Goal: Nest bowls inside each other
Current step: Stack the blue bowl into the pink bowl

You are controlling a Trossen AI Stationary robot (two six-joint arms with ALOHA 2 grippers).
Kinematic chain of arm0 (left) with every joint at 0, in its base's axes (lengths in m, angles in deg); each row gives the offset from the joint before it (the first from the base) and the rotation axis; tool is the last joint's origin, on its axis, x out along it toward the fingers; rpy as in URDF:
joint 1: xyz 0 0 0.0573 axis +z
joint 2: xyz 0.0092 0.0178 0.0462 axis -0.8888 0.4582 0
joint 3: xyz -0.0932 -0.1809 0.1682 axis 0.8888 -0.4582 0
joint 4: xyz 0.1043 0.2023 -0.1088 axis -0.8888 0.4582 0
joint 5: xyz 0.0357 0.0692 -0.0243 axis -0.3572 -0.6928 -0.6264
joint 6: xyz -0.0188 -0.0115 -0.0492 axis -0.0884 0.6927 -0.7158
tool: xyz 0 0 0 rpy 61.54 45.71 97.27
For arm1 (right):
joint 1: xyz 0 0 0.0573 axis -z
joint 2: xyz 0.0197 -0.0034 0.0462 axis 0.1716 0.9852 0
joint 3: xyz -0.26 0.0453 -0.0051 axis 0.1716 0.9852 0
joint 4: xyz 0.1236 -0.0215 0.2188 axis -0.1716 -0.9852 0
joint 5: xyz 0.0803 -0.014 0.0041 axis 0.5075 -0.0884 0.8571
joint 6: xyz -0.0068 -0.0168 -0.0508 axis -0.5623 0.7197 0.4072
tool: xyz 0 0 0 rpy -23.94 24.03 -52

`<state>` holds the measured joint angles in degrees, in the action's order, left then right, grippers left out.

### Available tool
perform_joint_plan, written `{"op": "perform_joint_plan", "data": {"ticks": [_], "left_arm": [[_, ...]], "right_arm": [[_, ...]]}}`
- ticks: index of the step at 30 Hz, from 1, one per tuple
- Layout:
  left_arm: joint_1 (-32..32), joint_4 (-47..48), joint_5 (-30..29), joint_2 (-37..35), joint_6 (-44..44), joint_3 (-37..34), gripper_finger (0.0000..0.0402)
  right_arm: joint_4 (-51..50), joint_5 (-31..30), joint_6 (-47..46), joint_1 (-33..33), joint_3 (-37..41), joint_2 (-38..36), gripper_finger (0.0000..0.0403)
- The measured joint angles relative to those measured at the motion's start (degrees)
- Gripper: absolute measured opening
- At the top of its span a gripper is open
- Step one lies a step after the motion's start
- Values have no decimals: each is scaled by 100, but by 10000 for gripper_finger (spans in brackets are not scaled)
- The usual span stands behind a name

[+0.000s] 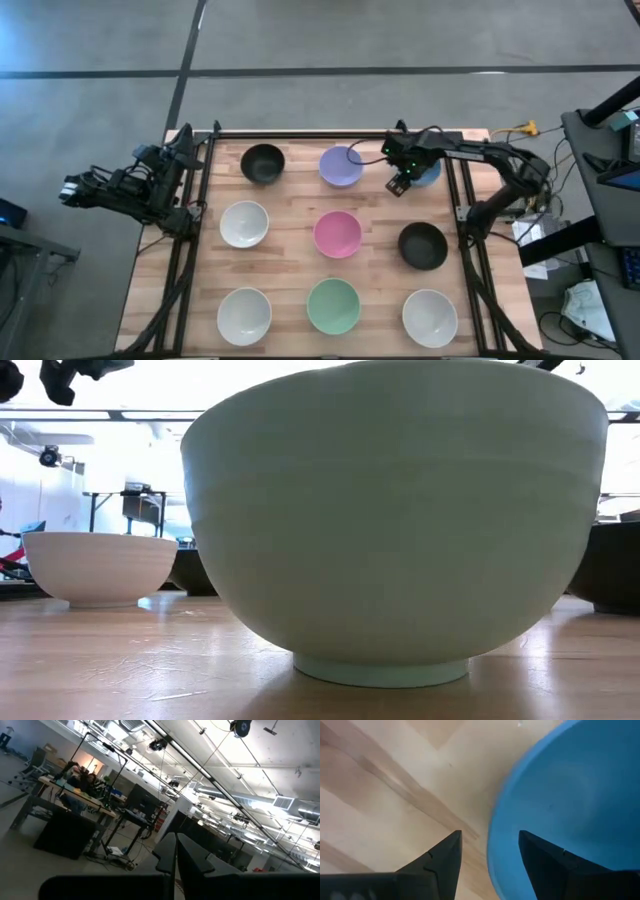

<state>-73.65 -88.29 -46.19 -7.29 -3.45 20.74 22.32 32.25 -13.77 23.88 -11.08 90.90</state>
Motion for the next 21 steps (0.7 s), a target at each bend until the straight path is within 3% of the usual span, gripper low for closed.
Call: {"op": "perform_joint_plan", "data": {"ticks": [7, 18, 21], "left_arm": [[0, -9, 0, -23, 0, 0, 0], [0, -6, 0, -13, -5, 0, 0], [0, -8, 1, -15, -7, 0, 0]], "right_arm": [[-37, 9, 47, 2, -200, 624, 168], [-186, 3, 670, 4, -493, 364, 21], [-164, 40, 754, 4, -554, 175, 11]]}}
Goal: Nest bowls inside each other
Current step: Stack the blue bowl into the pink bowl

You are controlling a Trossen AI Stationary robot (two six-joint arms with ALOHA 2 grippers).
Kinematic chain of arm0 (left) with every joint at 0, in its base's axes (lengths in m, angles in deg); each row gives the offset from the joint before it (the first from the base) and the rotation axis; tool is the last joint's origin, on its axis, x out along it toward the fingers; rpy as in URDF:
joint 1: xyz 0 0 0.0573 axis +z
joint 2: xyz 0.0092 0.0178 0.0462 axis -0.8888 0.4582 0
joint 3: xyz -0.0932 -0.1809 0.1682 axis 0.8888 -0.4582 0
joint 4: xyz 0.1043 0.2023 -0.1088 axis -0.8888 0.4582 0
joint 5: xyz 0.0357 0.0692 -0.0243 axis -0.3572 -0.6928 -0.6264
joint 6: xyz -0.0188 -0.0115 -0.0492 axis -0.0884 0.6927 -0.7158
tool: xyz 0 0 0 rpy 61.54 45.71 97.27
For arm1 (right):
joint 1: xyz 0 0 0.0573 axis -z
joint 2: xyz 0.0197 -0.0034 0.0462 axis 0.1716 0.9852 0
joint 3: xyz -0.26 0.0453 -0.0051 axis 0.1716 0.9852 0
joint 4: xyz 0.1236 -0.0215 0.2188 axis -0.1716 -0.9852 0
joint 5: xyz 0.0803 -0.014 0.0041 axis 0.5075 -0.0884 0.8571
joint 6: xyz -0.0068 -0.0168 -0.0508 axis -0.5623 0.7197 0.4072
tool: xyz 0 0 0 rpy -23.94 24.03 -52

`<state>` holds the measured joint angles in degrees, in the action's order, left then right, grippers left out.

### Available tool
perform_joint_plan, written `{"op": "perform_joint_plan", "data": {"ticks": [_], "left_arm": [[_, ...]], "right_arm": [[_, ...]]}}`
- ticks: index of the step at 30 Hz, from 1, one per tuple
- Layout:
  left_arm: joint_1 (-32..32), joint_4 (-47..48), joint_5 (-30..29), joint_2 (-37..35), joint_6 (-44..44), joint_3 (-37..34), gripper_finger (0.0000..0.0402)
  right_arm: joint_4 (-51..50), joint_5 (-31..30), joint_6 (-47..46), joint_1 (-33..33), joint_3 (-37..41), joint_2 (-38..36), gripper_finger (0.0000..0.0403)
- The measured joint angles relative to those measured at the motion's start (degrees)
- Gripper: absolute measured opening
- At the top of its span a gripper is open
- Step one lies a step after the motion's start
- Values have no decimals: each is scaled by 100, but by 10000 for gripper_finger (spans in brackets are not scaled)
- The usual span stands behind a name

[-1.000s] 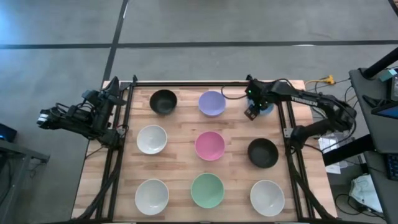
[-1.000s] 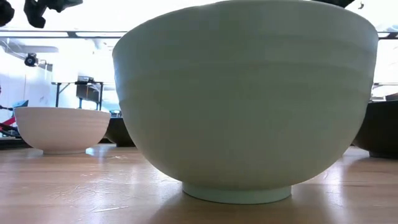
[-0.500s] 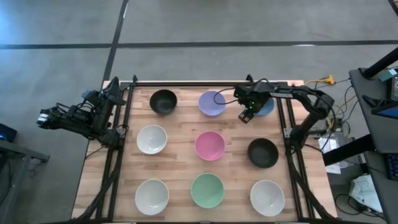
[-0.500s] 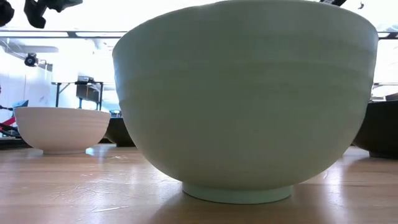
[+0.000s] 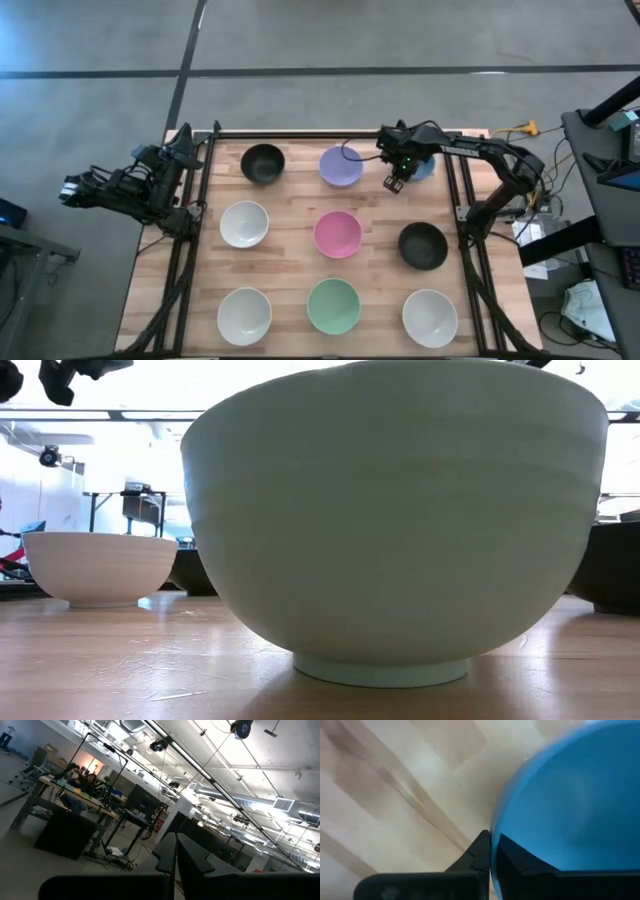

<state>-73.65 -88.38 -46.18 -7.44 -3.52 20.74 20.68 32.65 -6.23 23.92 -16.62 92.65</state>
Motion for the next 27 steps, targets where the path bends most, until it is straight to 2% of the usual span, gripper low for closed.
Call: {"op": "perform_joint_plan", "data": {"ticks": [8, 13, 16, 18, 21, 23, 25, 27], "left_arm": [[0, -2, 0, 4, -1, 0, 0], [0, 0, 1, 4, 3, 0, 0], [0, 0, 1, 6, 4, 0, 0], [0, 0, -1, 4, 4, 0, 0], [0, 0, 1, 4, 6, -4, 0], [0, 2, 1, 5, 5, -4, 0], [0, 1, 1, 8, 7, -4, 0], [0, 5, 1, 8, 7, -7, 0]], "right_arm": [[-307, 411, -13, -2, -442, -561, 10], [-140, 1084, -22, -116, -902, -1229, 9], [475, 1667, -84, -386, -1045, -1738, 9], [1307, 1955, -272, -697, -1061, -2074, 9], [2815, 2039, -325, -1331, -871, -2504, 9], [3552, 2032, 126, -1811, -740, -2614, 9], [3677, 2028, 497, -2270, -705, -2573, 9], [3626, 1989, 321, -2669, -694, -2391, 9]]}}
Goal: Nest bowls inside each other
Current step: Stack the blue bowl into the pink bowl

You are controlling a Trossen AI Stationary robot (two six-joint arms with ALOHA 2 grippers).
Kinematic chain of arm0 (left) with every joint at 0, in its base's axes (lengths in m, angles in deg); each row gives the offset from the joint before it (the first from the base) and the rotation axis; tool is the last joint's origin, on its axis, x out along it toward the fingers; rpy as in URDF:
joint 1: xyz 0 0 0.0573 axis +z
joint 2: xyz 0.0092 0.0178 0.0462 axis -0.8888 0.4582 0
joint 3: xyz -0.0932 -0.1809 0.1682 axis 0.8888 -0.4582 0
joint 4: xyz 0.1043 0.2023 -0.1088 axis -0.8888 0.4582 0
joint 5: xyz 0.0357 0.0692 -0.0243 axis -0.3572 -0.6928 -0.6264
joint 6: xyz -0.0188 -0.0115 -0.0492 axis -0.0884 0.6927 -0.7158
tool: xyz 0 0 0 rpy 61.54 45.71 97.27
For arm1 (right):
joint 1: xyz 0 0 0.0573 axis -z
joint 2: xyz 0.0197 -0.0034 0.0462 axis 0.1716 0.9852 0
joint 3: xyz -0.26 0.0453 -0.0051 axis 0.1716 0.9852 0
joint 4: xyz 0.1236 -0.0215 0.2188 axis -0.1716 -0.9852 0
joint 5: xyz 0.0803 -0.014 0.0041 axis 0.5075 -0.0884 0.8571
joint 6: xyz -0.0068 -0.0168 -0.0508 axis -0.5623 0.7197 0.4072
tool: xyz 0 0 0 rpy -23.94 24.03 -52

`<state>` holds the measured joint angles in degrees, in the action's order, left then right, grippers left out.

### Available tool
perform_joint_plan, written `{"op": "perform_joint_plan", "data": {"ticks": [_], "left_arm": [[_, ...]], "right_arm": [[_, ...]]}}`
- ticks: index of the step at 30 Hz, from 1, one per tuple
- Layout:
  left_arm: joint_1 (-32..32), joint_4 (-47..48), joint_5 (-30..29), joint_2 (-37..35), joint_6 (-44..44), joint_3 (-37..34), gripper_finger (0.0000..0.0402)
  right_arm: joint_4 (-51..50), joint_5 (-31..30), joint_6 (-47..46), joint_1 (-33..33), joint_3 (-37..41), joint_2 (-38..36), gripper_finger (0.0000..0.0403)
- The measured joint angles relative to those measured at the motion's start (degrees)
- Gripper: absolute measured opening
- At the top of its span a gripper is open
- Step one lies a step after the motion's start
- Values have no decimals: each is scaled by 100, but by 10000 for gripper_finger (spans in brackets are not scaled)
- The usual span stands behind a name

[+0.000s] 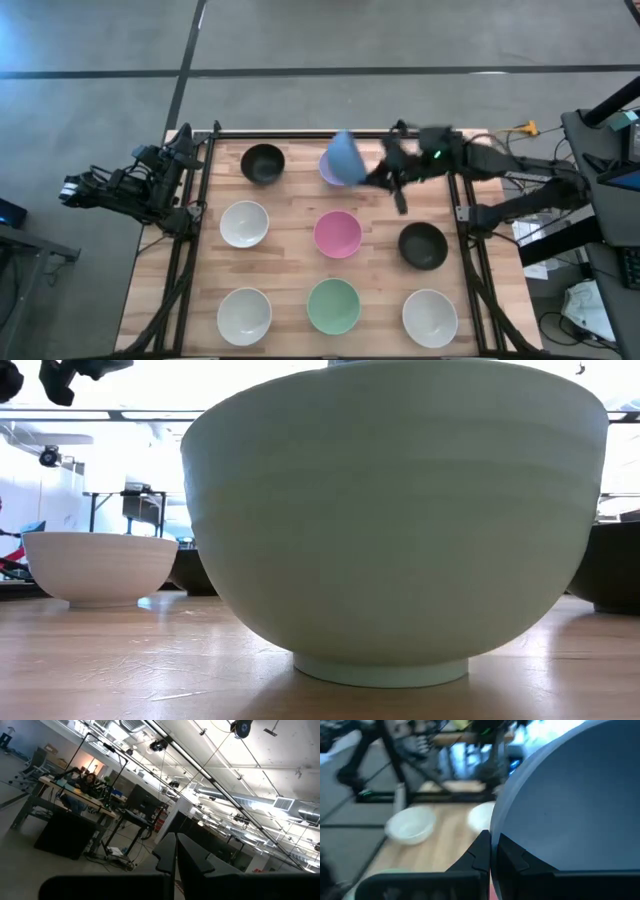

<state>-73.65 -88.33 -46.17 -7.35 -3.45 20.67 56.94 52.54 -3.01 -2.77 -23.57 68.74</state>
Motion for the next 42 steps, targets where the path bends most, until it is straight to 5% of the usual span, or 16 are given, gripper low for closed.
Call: {"op": "perform_joint_plan", "data": {"ticks": [9, 19, 25, 42], "left_arm": [[4, 55, 0, 42, 0, -64, 0], [2, 55, -27, 207, 0, -68, 0], [0, 48, -36, 212, -2, -63, 0], [0, 48, -57, 222, -7, -63, 0]], "right_arm": [[-268, -317, 573, -1596, -408, 1509, 9], [-3032, -1686, 2477, -1969, -2161, 3146, 9], [-3718, -1630, 2267, -1958, -2202, 3665, 9], [-3729, -1743, 1493, -2020, -1913, 4052, 9]]}}
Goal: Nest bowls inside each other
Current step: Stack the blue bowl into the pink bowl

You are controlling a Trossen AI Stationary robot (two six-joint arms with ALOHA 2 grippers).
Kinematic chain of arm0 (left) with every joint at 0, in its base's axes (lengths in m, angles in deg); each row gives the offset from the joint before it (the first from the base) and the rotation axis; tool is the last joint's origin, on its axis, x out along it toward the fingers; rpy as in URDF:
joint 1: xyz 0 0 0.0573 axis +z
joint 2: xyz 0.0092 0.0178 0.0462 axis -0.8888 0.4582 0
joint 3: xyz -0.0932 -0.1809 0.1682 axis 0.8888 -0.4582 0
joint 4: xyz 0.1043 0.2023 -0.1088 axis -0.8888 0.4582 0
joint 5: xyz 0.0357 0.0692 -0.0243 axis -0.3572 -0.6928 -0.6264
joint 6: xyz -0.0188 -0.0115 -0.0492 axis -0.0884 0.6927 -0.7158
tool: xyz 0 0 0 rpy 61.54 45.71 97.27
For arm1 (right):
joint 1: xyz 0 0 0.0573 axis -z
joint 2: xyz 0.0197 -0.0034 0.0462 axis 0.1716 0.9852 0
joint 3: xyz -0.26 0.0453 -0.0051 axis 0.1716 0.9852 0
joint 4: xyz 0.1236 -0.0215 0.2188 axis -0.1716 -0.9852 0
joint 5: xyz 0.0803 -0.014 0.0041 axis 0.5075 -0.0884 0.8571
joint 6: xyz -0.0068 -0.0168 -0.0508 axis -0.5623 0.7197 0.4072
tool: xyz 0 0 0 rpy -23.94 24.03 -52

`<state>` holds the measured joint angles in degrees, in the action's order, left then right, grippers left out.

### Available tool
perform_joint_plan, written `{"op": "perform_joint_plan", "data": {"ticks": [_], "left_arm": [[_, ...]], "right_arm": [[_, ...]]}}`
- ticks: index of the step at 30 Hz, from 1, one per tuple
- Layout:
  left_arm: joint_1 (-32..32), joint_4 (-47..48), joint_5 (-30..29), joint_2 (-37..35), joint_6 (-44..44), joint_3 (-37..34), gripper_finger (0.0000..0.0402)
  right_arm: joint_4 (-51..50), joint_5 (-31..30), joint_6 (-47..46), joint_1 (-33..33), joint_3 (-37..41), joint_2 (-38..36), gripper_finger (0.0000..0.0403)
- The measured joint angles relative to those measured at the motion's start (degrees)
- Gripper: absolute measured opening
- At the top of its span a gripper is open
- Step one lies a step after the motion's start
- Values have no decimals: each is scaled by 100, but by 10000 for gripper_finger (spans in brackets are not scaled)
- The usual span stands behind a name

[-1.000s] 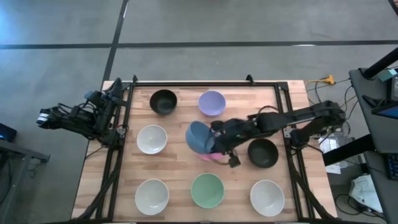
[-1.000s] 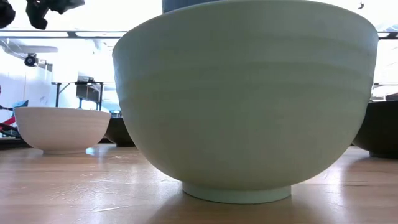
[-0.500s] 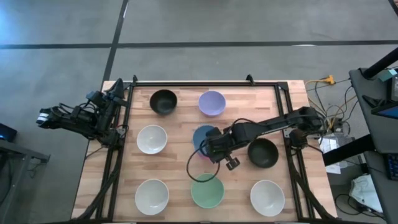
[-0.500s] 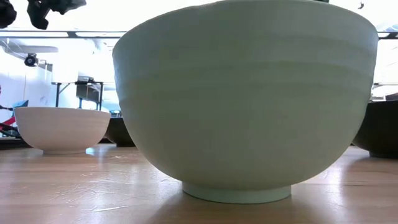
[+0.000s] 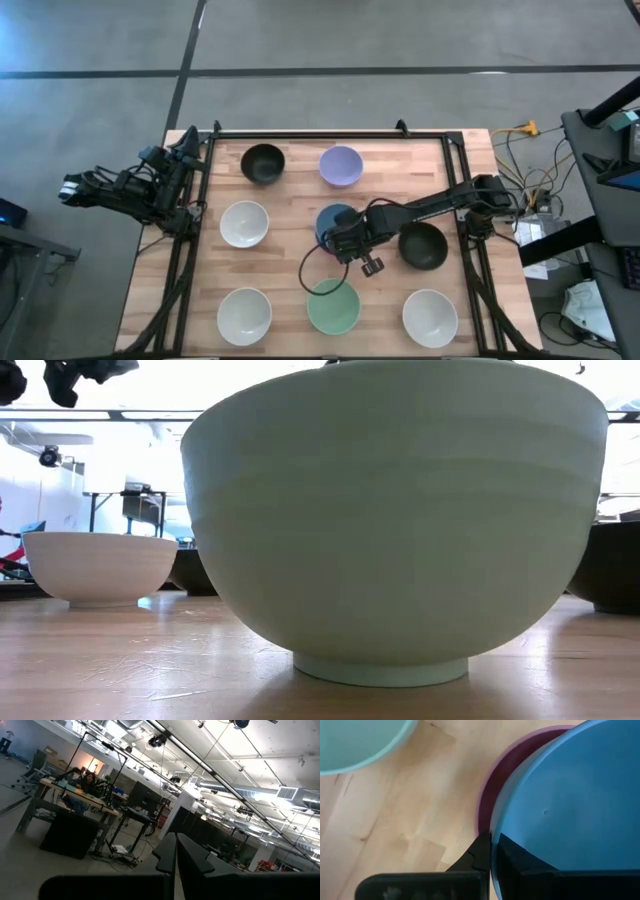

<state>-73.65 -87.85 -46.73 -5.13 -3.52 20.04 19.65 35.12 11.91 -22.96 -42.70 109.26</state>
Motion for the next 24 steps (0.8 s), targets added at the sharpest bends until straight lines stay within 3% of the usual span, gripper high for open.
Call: {"op": "perform_joint_plan", "data": {"ticks": [19, 24], "left_arm": [[0, -4, -38, -11, -6, 0, 0], [-4, -4, -39, -10, -6, 4, 0]], "right_arm": [[118, 35, 236, -7, 10, 334, 9], [142, 155, 144, 2, 8, 281, 29]]}}
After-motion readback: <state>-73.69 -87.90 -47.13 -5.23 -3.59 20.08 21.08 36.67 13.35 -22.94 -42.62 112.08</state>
